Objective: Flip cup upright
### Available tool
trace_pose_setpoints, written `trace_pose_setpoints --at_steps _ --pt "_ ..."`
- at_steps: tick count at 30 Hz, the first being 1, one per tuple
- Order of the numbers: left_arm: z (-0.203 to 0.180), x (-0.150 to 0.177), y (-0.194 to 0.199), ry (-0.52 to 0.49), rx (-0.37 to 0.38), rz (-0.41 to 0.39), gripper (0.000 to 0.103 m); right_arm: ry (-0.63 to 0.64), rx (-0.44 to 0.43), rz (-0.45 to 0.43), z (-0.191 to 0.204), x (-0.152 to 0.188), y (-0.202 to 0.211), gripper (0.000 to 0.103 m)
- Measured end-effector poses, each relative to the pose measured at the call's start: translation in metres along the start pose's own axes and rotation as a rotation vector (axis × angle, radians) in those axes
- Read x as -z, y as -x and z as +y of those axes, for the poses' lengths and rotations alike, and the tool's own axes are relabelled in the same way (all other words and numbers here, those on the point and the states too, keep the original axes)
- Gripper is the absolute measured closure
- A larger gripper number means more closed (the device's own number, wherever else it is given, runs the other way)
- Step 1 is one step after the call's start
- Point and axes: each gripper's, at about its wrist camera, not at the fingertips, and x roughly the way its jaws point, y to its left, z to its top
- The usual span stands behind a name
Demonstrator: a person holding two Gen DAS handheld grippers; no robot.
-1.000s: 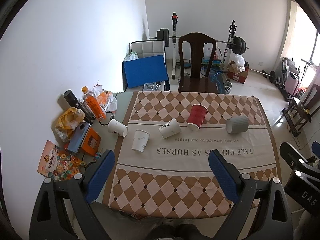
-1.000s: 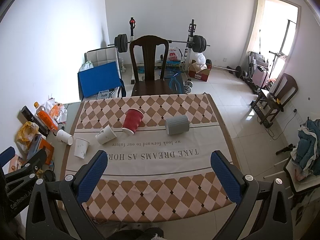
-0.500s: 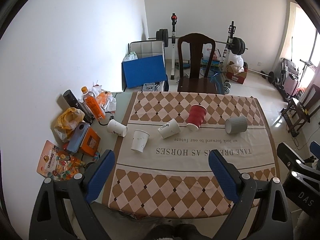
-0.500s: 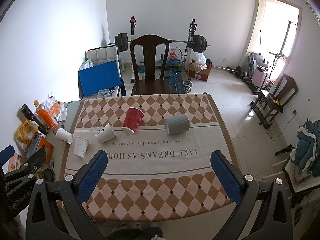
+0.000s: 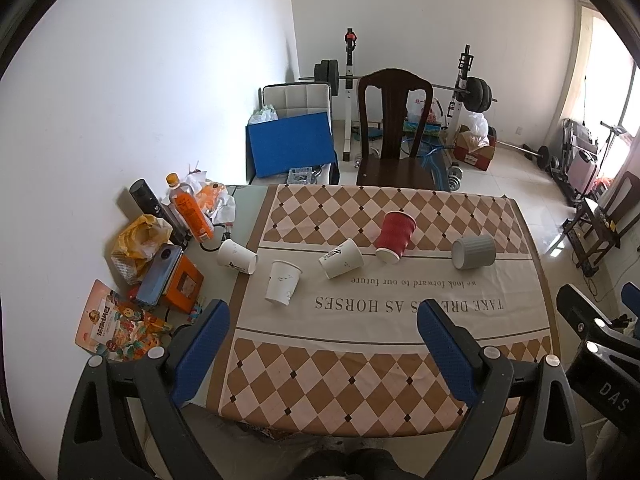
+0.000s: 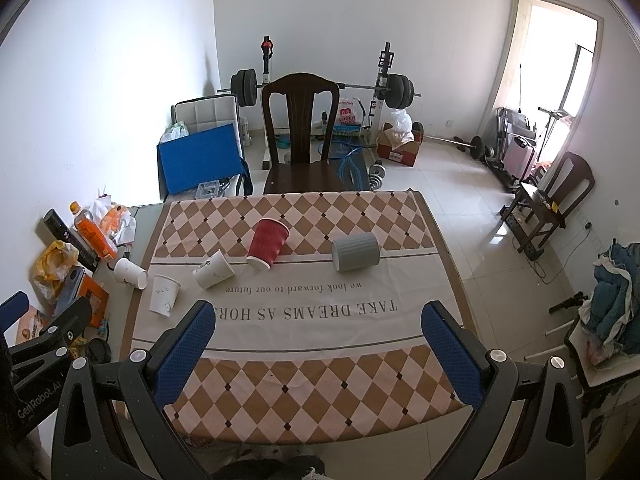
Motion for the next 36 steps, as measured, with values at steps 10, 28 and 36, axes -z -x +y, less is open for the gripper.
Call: trace_pose_setpoints --at_steps 10,28,36 --pt "0.001 0.001 0.000 0.000 0.001 -0.002 0.007 0.003 0.002 -0.001 0.003 0.002 -0.001 0.000" --pt "0.000 -0.002 -0.001 0.011 -0.008 0.005 0.007 0.002 -0.014 0.017 -0.001 -0.007 -0.004 0.000" --pt "0.001 -0.005 -0.063 0.058 -0.106 0.078 0.007 0.010 -0.041 0.109 -0.007 -0.024 -0.062 0.000"
